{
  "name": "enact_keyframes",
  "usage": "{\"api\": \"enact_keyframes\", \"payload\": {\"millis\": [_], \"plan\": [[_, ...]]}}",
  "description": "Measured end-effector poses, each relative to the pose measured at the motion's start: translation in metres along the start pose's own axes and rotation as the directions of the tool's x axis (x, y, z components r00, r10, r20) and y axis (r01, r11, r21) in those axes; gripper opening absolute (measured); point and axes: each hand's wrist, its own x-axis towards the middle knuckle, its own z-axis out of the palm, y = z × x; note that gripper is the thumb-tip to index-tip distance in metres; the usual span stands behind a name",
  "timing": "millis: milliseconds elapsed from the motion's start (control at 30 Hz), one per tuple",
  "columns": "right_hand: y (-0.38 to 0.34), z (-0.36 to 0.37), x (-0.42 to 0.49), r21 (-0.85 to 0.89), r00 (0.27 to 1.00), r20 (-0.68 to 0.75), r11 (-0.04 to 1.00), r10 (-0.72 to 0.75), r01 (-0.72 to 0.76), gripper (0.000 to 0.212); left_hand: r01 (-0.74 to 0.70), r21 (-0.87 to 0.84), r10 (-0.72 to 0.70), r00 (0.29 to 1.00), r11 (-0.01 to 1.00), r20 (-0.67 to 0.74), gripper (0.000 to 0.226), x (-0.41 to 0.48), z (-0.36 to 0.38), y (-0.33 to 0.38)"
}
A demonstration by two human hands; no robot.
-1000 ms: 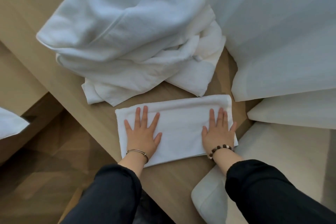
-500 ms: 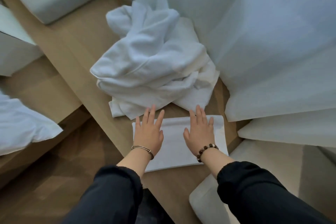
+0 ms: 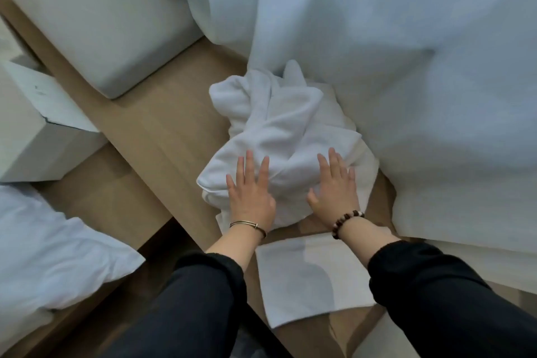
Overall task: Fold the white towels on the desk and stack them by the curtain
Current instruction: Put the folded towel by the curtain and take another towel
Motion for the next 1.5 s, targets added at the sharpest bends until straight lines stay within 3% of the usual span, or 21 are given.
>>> {"api": "enact_keyframes", "payload": {"millis": [200, 333, 433, 567, 733, 833, 933, 1000, 1133, 1233, 1333, 1367, 1433, 1500], "plan": [[-0.024, -0.001, 0.057, -0.079, 0.976, 0.114, 0.978, -0.183, 0.193, 0.091, -0.097, -0.131, 0.126, 0.964, 0.987, 0.234, 0.097, 0.057, -0.017, -0.034], [-0.02, 0.006, 0.064, -0.208, 0.966, 0.141, 0.948, -0.216, 0.242, 0.029, -0.146, -0.209, 0.203, 0.937, 0.967, 0.284, 0.104, 0.062, -0.008, -0.047], [-0.019, 0.006, 0.059, -0.072, 0.976, 0.051, 0.974, -0.212, 0.216, 0.009, -0.197, -0.184, 0.244, 0.925, 0.963, 0.291, 0.106, 0.057, -0.001, -0.046], [-0.017, -0.003, 0.043, 0.199, 0.99, -0.096, 0.972, -0.107, 0.124, 0.006, -0.253, -0.163, 0.282, 0.94, 0.954, 0.191, 0.093, 0.049, 0.0, -0.044], [-0.012, -0.03, 0.028, 0.12, 0.922, -0.338, 0.962, -0.191, 0.244, 0.028, -0.284, -0.167, 0.31, 0.936, 0.944, 0.164, 0.084, 0.036, -0.008, -0.034], [-0.017, -0.042, 0.02, 0.105, 0.908, -0.358, 0.958, -0.215, 0.268, 0.03, -0.311, -0.213, 0.343, 0.93, 0.926, 0.135, 0.064, 0.031, -0.015, -0.028], [-0.017, -0.049, 0.007, 0.173, 0.91, -0.386, 0.956, -0.154, 0.236, 0.027, -0.357, -0.371, 0.395, 0.918, 0.857, 0.031, 0.034, 0.026, -0.021, -0.022], [-0.013, -0.054, 0.0, 0.222, 0.905, -0.416, 0.955, -0.09, 0.198, 0.025, -0.314, -0.436, 0.364, 0.931, 0.844, 0.036, 0.028, 0.023, -0.027, -0.015], [-0.003, -0.063, -0.013, 0.303, 0.906, -0.422, 0.947, 0.035, 0.105, 0.023, -0.286, -0.408, 0.324, 0.946, 0.867, 0.026, 0.015, 0.018, -0.045, 0.004], [0.012, -0.065, -0.024, 0.312, 0.925, -0.363, 0.95, 0.111, 0.008, 0.02, -0.348, -0.4, 0.369, 0.929, 0.848, -0.024, 0.016, 0.012, -0.056, 0.017], [0.036, -0.064, -0.033, 0.374, 0.979, -0.139, 0.923, 0.151, -0.089, 0.02, -0.43, -0.44, 0.452, 0.89, 0.788, -0.06, 0.025, 0.002, -0.068, 0.035], [0.043, -0.064, -0.037, 0.396, 0.989, -0.027, 0.91, 0.149, -0.126, 0.032, -0.446, -0.481, 0.486, 0.873, 0.755, -0.045, 0.032, -0.003, -0.073, 0.042], [0.055, -0.065, -0.048, 0.383, 0.989, 0.132, 0.917, 0.062, -0.108, 0.082, -0.462, -0.572, 0.577, 0.816, 0.677, 0.024, 0.044, -0.011, -0.08, 0.055], [0.063, -0.062, -0.059, 0.376, 0.983, 0.182, 0.925, -0.013, -0.057, 0.095, -0.474, -0.632, 0.657, 0.75, 0.614, 0.076, 0.041, -0.017, -0.081, 0.064]]}}
